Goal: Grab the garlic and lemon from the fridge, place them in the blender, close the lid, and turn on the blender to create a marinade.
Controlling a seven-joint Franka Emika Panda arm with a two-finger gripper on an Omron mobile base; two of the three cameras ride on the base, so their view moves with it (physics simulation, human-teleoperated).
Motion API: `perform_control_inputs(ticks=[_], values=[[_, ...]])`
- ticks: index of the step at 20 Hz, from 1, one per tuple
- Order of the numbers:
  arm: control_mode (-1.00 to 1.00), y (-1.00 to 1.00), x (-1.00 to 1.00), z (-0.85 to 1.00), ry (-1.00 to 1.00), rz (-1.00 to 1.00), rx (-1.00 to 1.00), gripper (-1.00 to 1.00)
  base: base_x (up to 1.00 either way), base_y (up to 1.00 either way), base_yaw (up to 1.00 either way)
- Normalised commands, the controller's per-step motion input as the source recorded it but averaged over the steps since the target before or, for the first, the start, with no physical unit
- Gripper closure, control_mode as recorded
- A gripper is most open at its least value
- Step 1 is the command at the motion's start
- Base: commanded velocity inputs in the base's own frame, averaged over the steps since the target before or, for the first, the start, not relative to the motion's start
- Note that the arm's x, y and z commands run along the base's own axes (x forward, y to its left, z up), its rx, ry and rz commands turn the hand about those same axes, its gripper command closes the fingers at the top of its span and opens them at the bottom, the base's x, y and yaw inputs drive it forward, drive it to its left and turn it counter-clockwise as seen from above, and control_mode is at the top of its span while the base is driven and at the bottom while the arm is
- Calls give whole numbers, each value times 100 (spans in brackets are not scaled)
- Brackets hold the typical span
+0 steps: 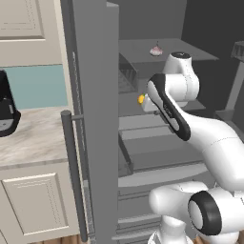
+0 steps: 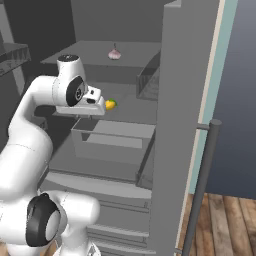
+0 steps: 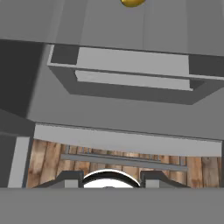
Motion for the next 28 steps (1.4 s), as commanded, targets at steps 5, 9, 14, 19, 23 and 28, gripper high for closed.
perform_control_inputs(ticks=[5,9,14,19,23,28], values=[[-100,0,-8,9,-18,-3,-1,-100,0,0,0],[-100,-3,-36,53,-44,0,-5,-100,0,0,0],[-100,-4,-22,80,-43,0,0,-100,0,0,0],[-100,-11,-8,89,-35,-1,0,-100,0,0,0],[-100,-26,-2,100,-29,-2,0,-100,0,0,0],[-100,-15,37,62,6,-3,10,-100,0,0,0]])
